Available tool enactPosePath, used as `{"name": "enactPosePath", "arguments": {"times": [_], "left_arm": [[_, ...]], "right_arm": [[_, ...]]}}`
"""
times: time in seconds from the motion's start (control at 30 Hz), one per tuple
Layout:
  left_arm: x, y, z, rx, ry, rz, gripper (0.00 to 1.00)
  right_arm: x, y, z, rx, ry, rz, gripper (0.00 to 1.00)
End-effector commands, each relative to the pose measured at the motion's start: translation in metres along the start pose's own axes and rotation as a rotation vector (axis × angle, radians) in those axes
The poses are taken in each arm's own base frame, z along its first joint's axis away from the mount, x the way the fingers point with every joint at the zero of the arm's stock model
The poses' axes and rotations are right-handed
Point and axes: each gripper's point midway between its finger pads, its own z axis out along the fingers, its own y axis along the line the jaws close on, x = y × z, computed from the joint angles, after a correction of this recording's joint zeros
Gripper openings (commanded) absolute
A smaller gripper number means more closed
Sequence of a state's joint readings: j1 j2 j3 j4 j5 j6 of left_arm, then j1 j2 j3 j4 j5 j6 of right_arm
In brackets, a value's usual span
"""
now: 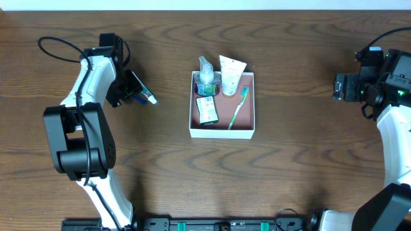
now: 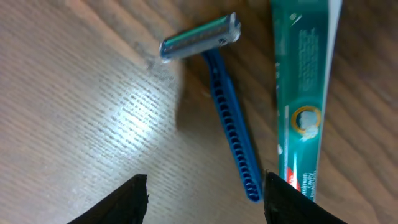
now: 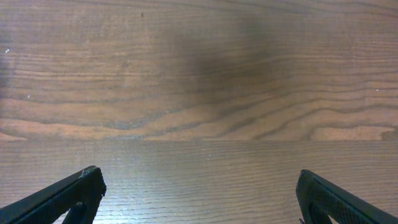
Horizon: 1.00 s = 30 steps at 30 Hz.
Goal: Pack container
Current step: 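Grasp the blue razor with the left gripper and lift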
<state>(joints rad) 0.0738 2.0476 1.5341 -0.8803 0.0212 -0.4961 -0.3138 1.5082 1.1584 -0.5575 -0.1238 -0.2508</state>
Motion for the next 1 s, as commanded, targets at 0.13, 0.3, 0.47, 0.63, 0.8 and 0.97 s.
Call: {"name": "enactPosePath", "arguments": {"times": [0.13, 0.3, 0.47, 0.63, 0.8, 0.97], "left_arm": [[-0.004, -0.004, 0.002, 0.01, -0.012, 0.016, 0.6], [-0.003, -0.004, 0.009, 0.003, 0.0, 0.019, 0.6], [0.001, -0.002, 0.022, -0.014, 0.028, 0.022, 0.6], [-0.001, -0.004, 0.023, -0.01, 0.021, 0.027, 0.6], [-0.005, -0.006, 0.025, -0.003, 0.008, 0.036, 0.6], [-0.003, -0.005, 0.034, -0.012, 0.023, 0.037, 0.6]], "right_arm": [[-0.002, 0.004, 0.001, -0.012, -0.003, -0.018, 0.99], [-0.002, 0.004, 0.001, -0.012, -0.004, -0.018, 0.99], [-0.002, 0.004, 0.001, -0.012, -0.003, -0.018, 0.99], [-0.002, 0.004, 0.001, -0.012, -0.003, -0.018, 0.99], [-0.002, 0.004, 0.001, -0.012, -0.004, -0.018, 0.99], [-0.002, 0.004, 0.001, -0.012, -0.003, -0.018, 0.99]]}}
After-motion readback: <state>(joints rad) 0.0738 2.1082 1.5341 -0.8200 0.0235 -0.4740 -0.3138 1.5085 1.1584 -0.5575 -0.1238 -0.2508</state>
